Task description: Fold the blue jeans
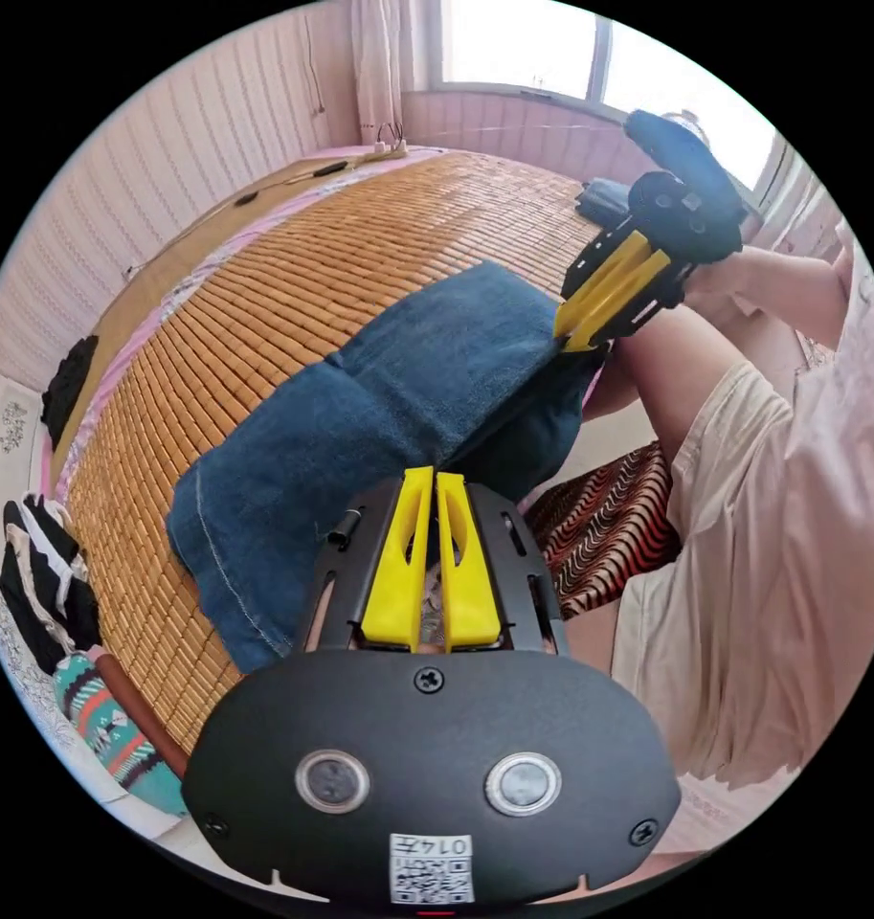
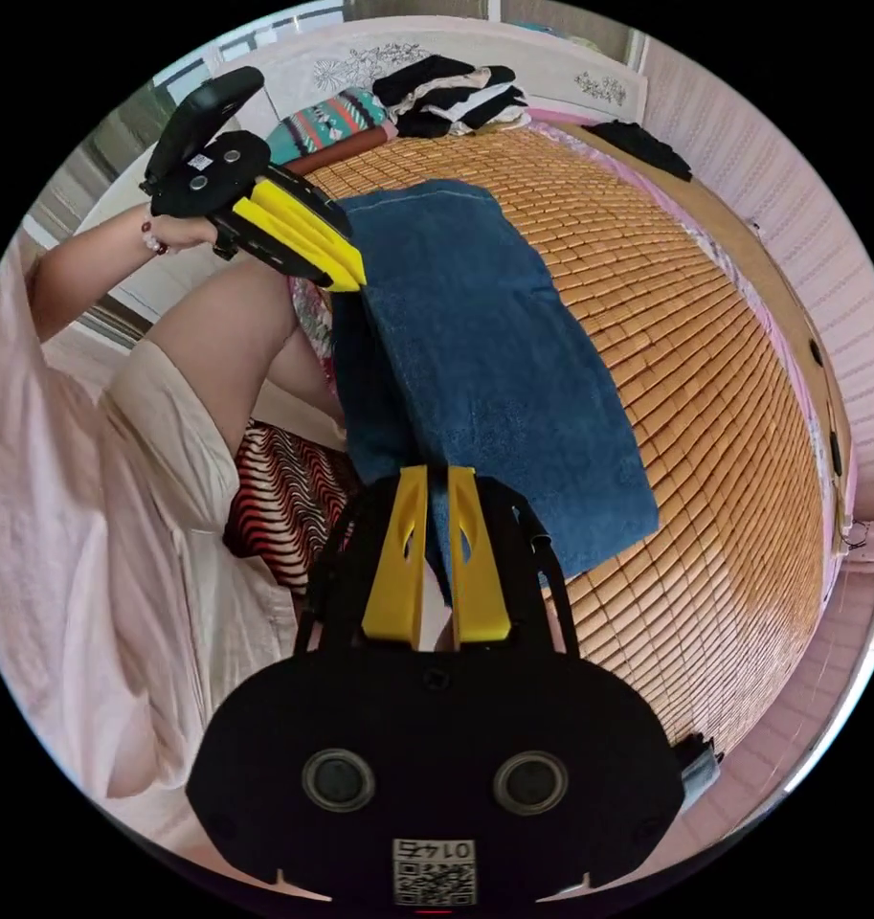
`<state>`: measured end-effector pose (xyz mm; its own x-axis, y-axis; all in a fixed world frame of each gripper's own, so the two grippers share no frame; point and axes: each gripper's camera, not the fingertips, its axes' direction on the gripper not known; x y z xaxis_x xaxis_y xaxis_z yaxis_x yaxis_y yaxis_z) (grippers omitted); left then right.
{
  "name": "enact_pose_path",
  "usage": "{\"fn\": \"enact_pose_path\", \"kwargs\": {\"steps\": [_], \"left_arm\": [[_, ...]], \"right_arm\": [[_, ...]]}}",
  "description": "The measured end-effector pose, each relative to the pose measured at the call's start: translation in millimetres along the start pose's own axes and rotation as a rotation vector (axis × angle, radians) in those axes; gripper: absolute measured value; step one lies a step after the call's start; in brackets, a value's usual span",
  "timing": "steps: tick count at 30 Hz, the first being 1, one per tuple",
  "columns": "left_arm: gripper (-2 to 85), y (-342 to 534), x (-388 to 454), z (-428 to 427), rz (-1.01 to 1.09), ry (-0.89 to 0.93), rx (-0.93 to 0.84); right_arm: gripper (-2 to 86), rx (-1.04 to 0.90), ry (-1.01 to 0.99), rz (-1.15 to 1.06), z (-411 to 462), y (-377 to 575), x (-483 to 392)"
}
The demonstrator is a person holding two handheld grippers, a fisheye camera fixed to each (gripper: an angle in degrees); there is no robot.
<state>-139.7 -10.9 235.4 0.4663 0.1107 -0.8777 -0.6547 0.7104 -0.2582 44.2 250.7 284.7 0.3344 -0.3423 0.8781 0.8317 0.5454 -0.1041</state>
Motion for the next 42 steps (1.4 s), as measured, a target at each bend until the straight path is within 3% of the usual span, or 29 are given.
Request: {"fn": "enact_pose_path", "kwargs": {"steps": [4,7,9,12,15,19,23,26,28,32,34,38,42], "left_arm": [[-1.0,2.6,-13.2,35.2,-0.073,0.037,-0.053],[-1.0,-0.9,-14.8,44.0,-0.051,0.015,-0.068],[-1.0,-1.9,-18.4,48.6,-0.052,0.019,-0.071],[-1.0,-1.7,-27.6,53.8,-0.08,0.047,-0.064],[-1.0,0.6,-36.1,57.1,-0.11,0.073,-0.049],[-1.0,2.0,-41.9,65.7,-0.111,0.067,-0.06],[-1.0,1.4,-44.7,67.5,-0.114,0.037,-0.05],[-1.0,-1.5,-38.4,60.5,-0.116,0.01,0.045],[-1.0,-4.7,-33.2,64.4,-0.138,0.001,0.08],[-1.0,-6.3,-30.3,104.3,-0.204,0.041,-0.033],[-0.9,1.9,-35.5,101.9,-0.223,0.082,0.0],[-0.9,20.7,-40.4,74.0,-0.234,0.077,0.086],[-0.9,16.0,-34.2,63.0,-0.191,0.019,0.182]], "right_arm": [[5.0,0.112,0.042,0.094,-26.3,9.2,11.5],[7.0,0.265,0.047,0.394,-59.4,37.7,53.5],[11.8,0.27,-0.004,0.66,-63.5,62.9,99.0],[13.5,0.261,-0.171,0.864,-50.5,86.9,142.8],[12.1,0.166,-0.416,0.911,-26.5,90.0,168.1],[9.1,0.114,-0.565,0.902,-12.5,86.3,181.5],[3.6,0.331,-0.69,0.851,-56.5,87.4,205.6],[2.6,0.509,-0.636,0.778,-107.5,82.0,220.4],[2.4,0.485,-0.538,0.748,-116.6,75.7,222.6],[2.5,0.006,-0.298,0.864,-48.6,69.1,220.8],[2.9,-0.103,-0.199,0.812,-41.1,60.7,206.4],[3.0,-0.032,0.048,0.611,-75.3,16.5,169.5],[0.8,0.149,0.123,0.288,-98.4,-76.7,132.9]]}}
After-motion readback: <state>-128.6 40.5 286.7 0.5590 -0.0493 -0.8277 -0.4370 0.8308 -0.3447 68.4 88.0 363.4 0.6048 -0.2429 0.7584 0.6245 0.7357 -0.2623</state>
